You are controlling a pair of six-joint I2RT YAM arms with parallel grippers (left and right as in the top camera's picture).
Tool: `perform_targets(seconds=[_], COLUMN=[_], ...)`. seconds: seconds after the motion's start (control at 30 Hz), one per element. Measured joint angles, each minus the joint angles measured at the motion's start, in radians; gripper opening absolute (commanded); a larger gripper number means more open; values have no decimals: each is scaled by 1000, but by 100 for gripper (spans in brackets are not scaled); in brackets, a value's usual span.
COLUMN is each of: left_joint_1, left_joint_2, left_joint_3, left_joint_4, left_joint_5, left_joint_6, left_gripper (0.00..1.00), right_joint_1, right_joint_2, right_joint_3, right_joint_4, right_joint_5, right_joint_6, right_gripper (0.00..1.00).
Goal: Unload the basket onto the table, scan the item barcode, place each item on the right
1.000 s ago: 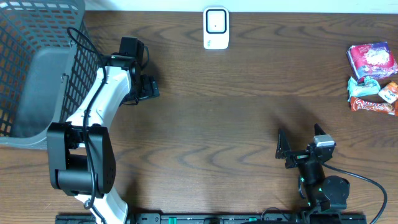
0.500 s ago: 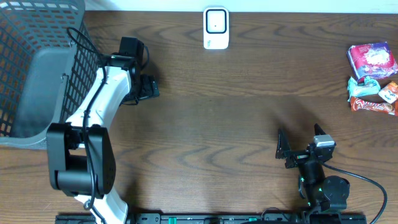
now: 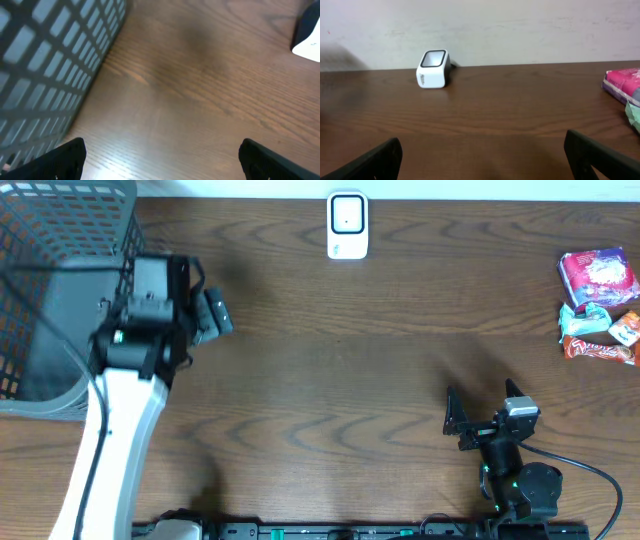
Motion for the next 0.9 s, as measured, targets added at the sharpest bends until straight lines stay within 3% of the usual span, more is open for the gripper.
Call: perform_targets(seconds=[0.27,0.5,0.9], left_joint_1=[0,2,2], left_joint_2=[-238,-496,-859], left_joint_3=[-432,-753,-893], left_joint_4=[297,301,423], left_joint_5=[-11,-20,-21], left_joint_6=[14,18,79], left_gripper=[98,98,98], right_joint_1=[0,0,0], right_joint_2=[0,0,0], right_joint_3=[0,0,0], right_joint_4=[1,0,0], right_joint_5=[1,0,0], right_joint_6=[0,0,0], right_gripper=[99,99,99])
